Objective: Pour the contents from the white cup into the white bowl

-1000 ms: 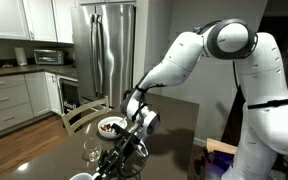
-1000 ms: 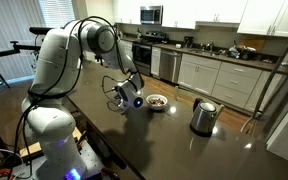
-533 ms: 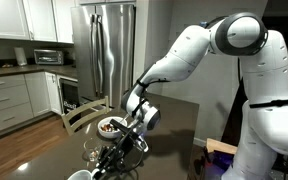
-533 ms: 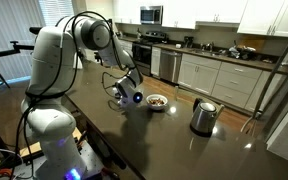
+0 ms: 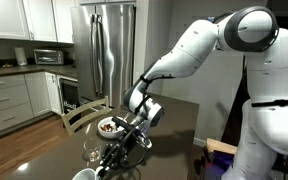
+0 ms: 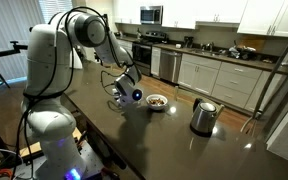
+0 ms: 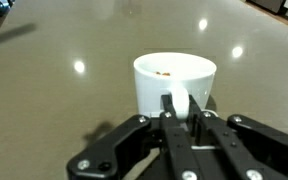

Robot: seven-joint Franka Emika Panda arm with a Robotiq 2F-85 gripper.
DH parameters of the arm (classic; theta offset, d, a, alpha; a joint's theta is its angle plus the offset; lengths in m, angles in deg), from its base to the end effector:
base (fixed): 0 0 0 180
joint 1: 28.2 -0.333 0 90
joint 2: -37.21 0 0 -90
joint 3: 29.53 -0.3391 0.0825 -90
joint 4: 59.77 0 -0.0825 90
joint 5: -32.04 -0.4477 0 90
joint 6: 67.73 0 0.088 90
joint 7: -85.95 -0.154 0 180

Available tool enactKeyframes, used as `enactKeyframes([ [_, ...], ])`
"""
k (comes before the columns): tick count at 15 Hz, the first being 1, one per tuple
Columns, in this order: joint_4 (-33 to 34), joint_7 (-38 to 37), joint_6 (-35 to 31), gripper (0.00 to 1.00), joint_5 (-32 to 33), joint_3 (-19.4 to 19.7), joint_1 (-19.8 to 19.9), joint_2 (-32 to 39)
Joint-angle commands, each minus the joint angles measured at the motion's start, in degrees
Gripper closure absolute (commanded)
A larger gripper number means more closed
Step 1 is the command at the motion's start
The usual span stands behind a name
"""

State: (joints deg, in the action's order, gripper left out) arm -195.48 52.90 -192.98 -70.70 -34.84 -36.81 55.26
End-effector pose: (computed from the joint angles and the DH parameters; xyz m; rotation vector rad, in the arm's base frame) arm 0.5076 0.2046 0.1308 -1.2331 1.7218 0.8896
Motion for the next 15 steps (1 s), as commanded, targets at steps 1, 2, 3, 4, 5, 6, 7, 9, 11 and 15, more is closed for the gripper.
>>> enactKeyframes([
  [1, -2.1, -3.6, -1.1, 0.96, 1.6, -0.1, 0.0, -3.7],
  [2, -2.2, -3.9, -1.6, 0.96, 1.8, -0.1, 0.0, -4.0],
  [3, -2.3, -4.2, -1.7, 0.96, 1.9, 0.0, 0.0, -4.2],
  [4, -2.4, -4.7, -2.1, 0.96, 2.2, 0.0, 0.0, -4.5],
  [5, -2.5, -5.2, -2.5, 0.96, 2.5, 0.0, 0.0, -4.9],
  [6, -2.6, -5.8, -2.8, 0.96, 3.1, 0.1, 0.1, -5.2],
  [7, -2.9, -6.4, -3.2, 0.96, 3.8, 0.2, 0.1, -5.6],
  [9, -3.3, -7.5, -3.7, 0.96, 4.6, 0.3, 0.2, -6.5],
  [11, -3.7, -8.5, -4.5, 0.96, 5.6, 0.5, 0.3, -7.5],
  [15, -4.6, -9.8, -5.5, 0.96, 6.7, 0.8, 0.5, -9.1],
])
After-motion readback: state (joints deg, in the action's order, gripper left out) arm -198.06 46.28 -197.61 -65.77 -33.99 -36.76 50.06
